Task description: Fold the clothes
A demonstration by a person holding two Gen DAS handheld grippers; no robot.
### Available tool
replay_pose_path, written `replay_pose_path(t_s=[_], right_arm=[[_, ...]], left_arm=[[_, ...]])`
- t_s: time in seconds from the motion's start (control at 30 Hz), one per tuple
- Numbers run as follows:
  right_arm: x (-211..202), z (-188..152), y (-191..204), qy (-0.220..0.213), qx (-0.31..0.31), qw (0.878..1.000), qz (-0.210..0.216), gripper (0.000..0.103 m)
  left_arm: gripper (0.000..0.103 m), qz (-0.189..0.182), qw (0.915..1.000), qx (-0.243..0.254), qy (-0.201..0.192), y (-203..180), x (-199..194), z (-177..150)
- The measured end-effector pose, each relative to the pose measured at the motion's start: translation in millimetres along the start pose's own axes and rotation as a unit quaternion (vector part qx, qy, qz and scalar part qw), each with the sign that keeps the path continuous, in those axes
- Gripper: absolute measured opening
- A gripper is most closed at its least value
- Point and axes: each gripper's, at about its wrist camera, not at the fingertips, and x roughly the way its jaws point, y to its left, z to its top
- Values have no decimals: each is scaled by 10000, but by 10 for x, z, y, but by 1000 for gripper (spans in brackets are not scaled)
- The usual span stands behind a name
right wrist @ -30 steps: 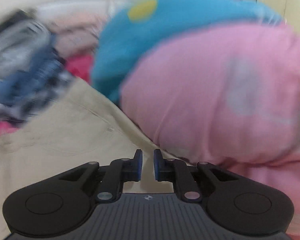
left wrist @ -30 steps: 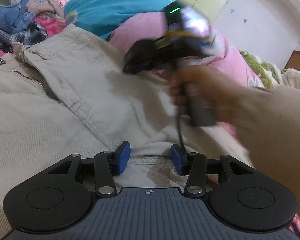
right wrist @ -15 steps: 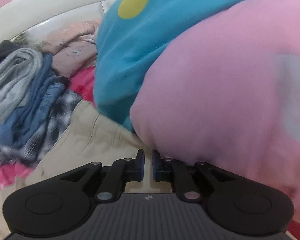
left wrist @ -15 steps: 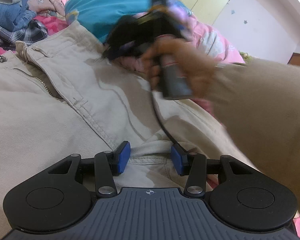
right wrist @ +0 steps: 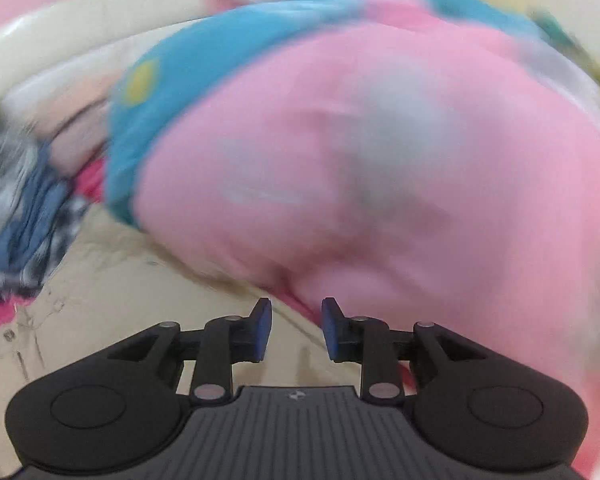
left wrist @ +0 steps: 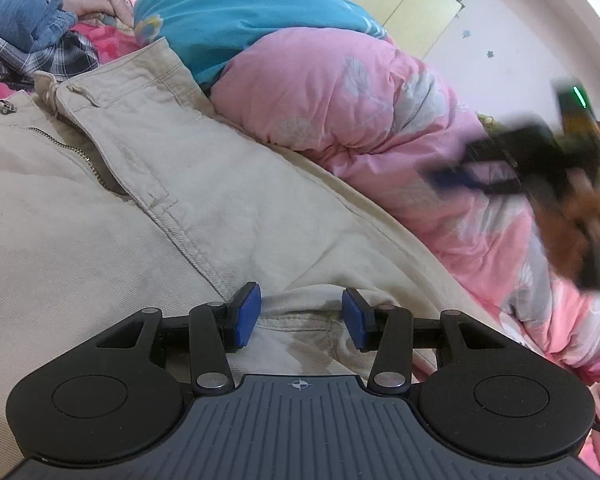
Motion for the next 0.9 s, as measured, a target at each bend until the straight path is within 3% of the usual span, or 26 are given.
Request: replay_pose_path(t_s=[0.17,0.4,0.53,0.67,0.77,0.9], right_arm=[[-36,-546,-780,704,871,9920,-578,29],[-25,-664,-1223,240,1299,9851,-1098,25],[-88,-766,-1507,-28,1576,9776,-1392,28],[-996,-1294,-2165,-318,2296,9580,-1691,43],[-1676,-1690,-2658,-534,2824,9386,-1907,43],[-2134,-2337,-3286,-510,3750,8962,-2317,43]], left_arm=[[45,14,10000,-17,4,1,-4,7],[46,6,10000,-5,-14,7,-1,7],[46,4,10000,-2,-15,12,4,9],[46,17,10000,15,-10,10,7,11],[46,25,10000,30,-8,7,7,12],[47,25,10000,38,-13,6,9,9]])
